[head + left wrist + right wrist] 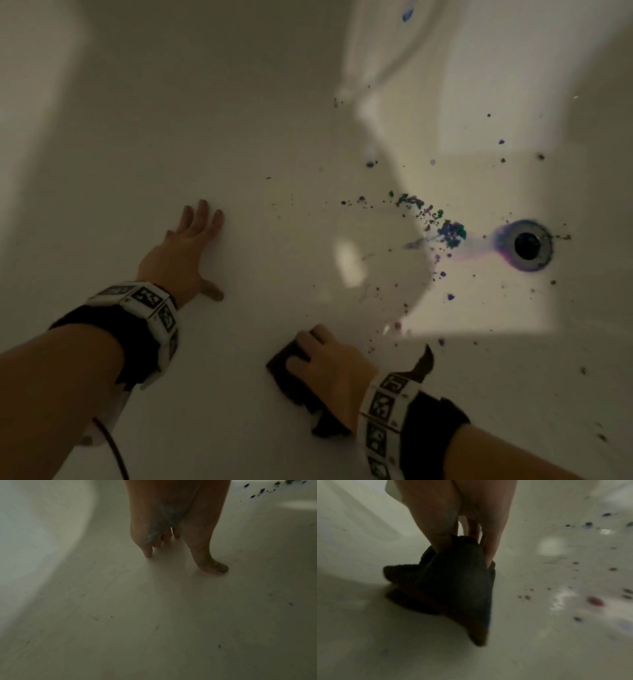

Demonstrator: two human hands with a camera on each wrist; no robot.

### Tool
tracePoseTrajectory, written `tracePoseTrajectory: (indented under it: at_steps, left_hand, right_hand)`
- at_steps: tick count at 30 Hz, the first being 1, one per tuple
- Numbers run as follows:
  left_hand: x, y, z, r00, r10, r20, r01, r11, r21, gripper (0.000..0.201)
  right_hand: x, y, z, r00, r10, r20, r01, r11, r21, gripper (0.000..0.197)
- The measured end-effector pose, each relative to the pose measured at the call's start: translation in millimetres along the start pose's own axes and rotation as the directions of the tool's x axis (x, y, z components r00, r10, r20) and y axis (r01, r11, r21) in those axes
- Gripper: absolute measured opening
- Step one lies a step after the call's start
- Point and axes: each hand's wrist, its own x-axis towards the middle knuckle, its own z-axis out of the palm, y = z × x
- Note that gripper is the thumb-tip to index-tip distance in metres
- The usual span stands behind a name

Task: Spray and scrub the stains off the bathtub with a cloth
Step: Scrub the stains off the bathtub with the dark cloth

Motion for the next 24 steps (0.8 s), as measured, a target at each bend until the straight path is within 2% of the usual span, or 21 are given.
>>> tracePoseTrajectory:
  at_steps: [2,4,6,7,8,9,10,11,12,14,15,16,17,18,19,21,23,24]
  left_hand:
    - [0.1,-0.1,-0.9,1.0,0.0,-0.007,0.0,1.0,0.007,0.134]
    - [-0.2,0.2,-0.6,1.0,0.003,-0.011,-0.002,1.0,0.024,0.134]
    - [-0.4,0.1,-0.4,1.0,-0.005,-0.009,0.006,0.999,0.041,0.134]
    - [-0.4,0.6,-1.1,1.0,-0.013,-0.003,0.013,0.998,0.054,0.133]
    - [-1.2,2.0,-2.0,1.0,-0.021,0.003,0.021,0.997,0.072,0.133]
    - [-2.0,4.3,-3.3,0.999,-0.033,0.01,0.032,0.995,0.094,0.132]
    - [-2.5,7.1,-4.6,0.999,-0.047,0.019,0.045,0.992,0.116,0.132]
    - [-3.0,11.5,-5.8,0.998,-0.063,0.031,0.058,0.989,0.135,0.13]
    - [-3.9,17.1,-6.6,0.996,-0.083,0.044,0.076,0.987,0.144,0.129]
    - [-3.8,28.9,-6.4,0.99,-0.128,0.056,0.12,0.983,0.139,0.129]
    - [-2.9,35.2,-5.8,0.987,-0.148,0.063,0.138,0.98,0.142,0.13]
    - [-2.5,41.0,-5.2,0.984,-0.168,0.067,0.156,0.976,0.149,0.13]
    - [-1.7,45.1,-4.5,0.98,-0.187,0.063,0.176,0.972,0.157,0.131]
    - [-0.5,48.3,-4.6,0.978,-0.203,0.054,0.192,0.967,0.166,0.132]
    - [0.6,51.1,-5.1,0.976,-0.211,0.048,0.2,0.964,0.175,0.132]
    - [1.4,53.2,-5.2,0.976,-0.213,0.041,0.203,0.964,0.173,0.132]
    - [1.0,51.7,-4.5,0.976,-0.215,0.029,0.207,0.965,0.163,0.132]
    - [1.1,50.9,-4.1,0.977,-0.213,0.027,0.206,0.965,0.162,0.132]
  right_hand:
    - [-0.1,23.9,-4.8,0.981,0.103,-0.164,-0.096,0.994,0.048,0.065]
    - [-8.0,55.7,-25.2,0.893,0.277,-0.356,-0.26,0.961,0.095,0.066]
    - [-18.5,97.6,-50.2,0.779,0.477,-0.407,-0.487,0.869,0.086,0.064]
    - [-23.9,116.8,-60.7,0.728,0.55,-0.409,-0.552,0.825,0.125,0.055]
    - [-30.9,130.6,-71.3,0.687,0.588,-0.426,-0.569,0.801,0.188,0.043]
    - [-36.4,139.1,-74.3,0.675,0.596,-0.434,-0.558,0.798,0.228,0.033]
    - [-43.6,136.4,-79.6,0.688,0.582,-0.433,-0.535,0.81,0.239,0.027]
    - [-50.8,127.5,-80.3,0.733,0.55,-0.401,-0.503,0.834,0.226,0.022]
    - [-58.2,109.8,-77.9,0.803,0.493,-0.334,-0.439,0.869,0.228,0.016]
    - [-72.8,65.9,-63.3,0.946,0.272,-0.174,-0.219,0.937,0.273,0.009]
    - [-78.2,45.5,-50.0,0.986,0.132,-0.1,-0.101,0.958,0.27,0.006]
    - [-81.0,25.9,-34.8,1.0,0.018,0.015,-0.021,0.975,0.223,0.015]
    - [-80.6,15.4,-18.2,0.985,-0.059,0.16,0.035,0.988,0.152,0.026]
    - [-79.0,10.1,-5.2,0.951,-0.061,0.302,0.037,0.996,0.082,0.035]
    - [-76.2,11.4,4.9,0.924,-0.027,0.38,0.023,1.0,0.017,0.043]
    - [-72.1,27.1,10.4,0.932,0.087,0.352,-0.063,0.995,-0.077,0.053]
    - [-68.3,54.9,0.5,0.958,0.212,0.191,-0.183,0.971,-0.156,0.054]
    - [-68.4,71.6,-8.1,0.96,0.271,0.07,-0.26,0.957,-0.127,0.053]
